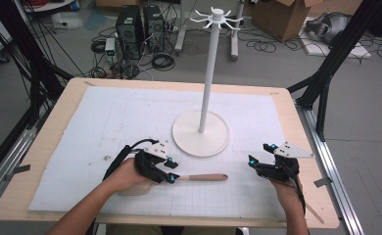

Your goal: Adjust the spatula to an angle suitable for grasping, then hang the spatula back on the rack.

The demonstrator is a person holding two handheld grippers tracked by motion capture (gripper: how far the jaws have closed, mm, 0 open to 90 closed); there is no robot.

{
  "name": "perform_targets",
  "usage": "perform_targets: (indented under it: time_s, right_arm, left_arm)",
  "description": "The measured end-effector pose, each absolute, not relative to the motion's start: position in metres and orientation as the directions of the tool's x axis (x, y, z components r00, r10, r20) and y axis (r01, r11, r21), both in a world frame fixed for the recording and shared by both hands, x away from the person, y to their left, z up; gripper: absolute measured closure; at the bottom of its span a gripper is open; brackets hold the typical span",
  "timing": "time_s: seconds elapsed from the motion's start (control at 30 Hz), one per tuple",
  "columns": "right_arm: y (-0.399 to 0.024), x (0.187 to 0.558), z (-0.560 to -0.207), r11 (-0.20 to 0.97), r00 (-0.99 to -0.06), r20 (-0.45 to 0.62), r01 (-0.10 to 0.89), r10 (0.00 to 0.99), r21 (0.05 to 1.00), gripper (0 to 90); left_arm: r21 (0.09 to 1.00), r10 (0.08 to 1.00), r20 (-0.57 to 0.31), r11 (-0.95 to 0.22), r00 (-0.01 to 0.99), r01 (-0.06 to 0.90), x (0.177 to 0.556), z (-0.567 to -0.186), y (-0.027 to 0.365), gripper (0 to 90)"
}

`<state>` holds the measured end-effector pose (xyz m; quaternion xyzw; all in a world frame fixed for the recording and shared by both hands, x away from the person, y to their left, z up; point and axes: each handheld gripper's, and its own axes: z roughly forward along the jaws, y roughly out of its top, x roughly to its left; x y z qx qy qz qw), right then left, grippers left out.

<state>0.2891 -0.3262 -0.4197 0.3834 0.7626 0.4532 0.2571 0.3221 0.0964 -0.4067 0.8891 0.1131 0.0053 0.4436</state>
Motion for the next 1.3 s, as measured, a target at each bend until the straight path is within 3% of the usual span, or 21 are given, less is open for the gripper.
perform_targets:
  time_s: [0.07, 0.2, 0.37, 0.53, 0.73, 1.1, 1.3]
  right_arm:
    - [-0.328, 0.288, -0.42, 0.283, -0.567, -0.035, 0.355, 0.823, 0.891, 26.0]
    - [-0.332, 0.285, -0.42, 0.219, -0.544, 0.018, 0.367, 0.839, 0.904, 26.0]
    - [-0.332, 0.284, -0.423, 0.197, -0.527, 0.042, 0.389, 0.849, 0.9, 26.0]
    - [-0.328, 0.285, -0.421, 0.204, -0.481, 0.022, 0.413, 0.876, 0.888, 23.1]
    - [-0.326, 0.284, -0.416, 0.2, -0.474, 0.018, 0.404, 0.88, 0.893, 23.0]
    - [-0.322, 0.285, -0.416, 0.203, -0.489, 0.025, 0.408, 0.872, 0.89, 20.8]
    - [-0.317, 0.283, -0.418, 0.249, -0.552, 0.002, 0.38, 0.834, 0.891, 20.2]
  left_arm:
    - [0.844, 0.285, -0.094, -0.485, 0.954, 0.228, 0.321, -0.399, 0.109, 37.1]
    - [0.925, 0.476, -0.09, -0.285, 0.875, 0.25, 0.321, -0.39, 0.146, 22.3]
    - [0.973, 0.653, -0.132, -0.057, 0.746, 0.223, 0.313, -0.393, 0.2, 20.3]
    - [0.978, 0.757, -0.139, 0.003, 0.638, 0.21, 0.307, -0.402, 0.244, 19.0]
    - [0.977, 0.785, -0.148, 0.02, 0.601, 0.214, 0.302, -0.408, 0.267, 19.2]
    - [0.974, 0.778, -0.129, -0.018, 0.615, 0.226, 0.298, -0.414, 0.264, 19.4]
    - [0.974, 0.773, -0.126, -0.023, 0.622, 0.225, 0.296, -0.414, 0.263, 19.7]
